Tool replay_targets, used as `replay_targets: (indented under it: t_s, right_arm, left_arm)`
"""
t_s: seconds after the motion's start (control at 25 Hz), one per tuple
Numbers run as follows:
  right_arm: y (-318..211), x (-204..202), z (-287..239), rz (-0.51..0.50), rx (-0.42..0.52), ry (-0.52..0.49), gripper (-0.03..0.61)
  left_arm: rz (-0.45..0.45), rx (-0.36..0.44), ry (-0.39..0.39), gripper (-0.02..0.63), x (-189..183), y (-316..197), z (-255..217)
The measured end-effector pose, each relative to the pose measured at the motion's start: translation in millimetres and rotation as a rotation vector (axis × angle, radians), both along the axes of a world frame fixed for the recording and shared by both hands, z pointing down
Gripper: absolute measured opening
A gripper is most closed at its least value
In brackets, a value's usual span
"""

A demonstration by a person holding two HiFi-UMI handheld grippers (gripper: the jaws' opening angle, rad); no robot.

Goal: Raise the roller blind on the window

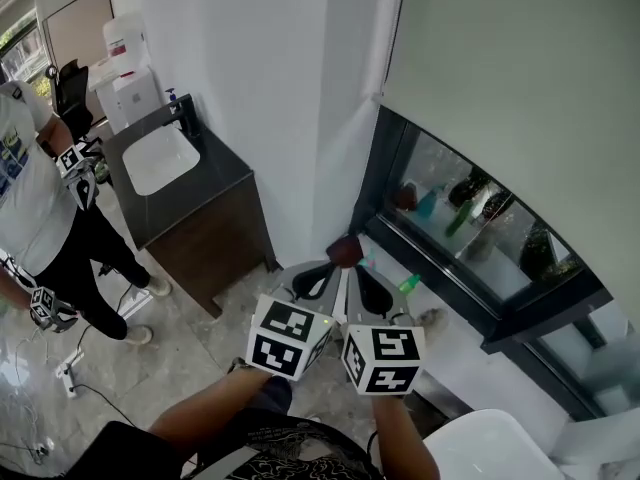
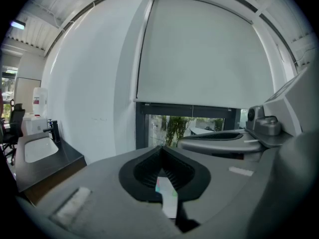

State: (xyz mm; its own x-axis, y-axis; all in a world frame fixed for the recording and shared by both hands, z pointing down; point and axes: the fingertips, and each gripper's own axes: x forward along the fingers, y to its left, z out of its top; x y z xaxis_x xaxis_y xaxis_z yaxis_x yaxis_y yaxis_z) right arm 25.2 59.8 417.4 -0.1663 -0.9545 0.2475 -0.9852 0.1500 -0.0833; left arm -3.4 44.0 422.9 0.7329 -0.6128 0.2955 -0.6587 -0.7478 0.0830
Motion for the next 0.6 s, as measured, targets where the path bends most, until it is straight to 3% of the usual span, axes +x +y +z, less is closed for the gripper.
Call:
replay_targets:
  t_s: [0.6]
  right_arm:
    - [-134,12,2,0.036,0.005,0.039,-0.002]
  left_arm:
    - [0.09,0.023,0.03,-0.005,17,-140,-6]
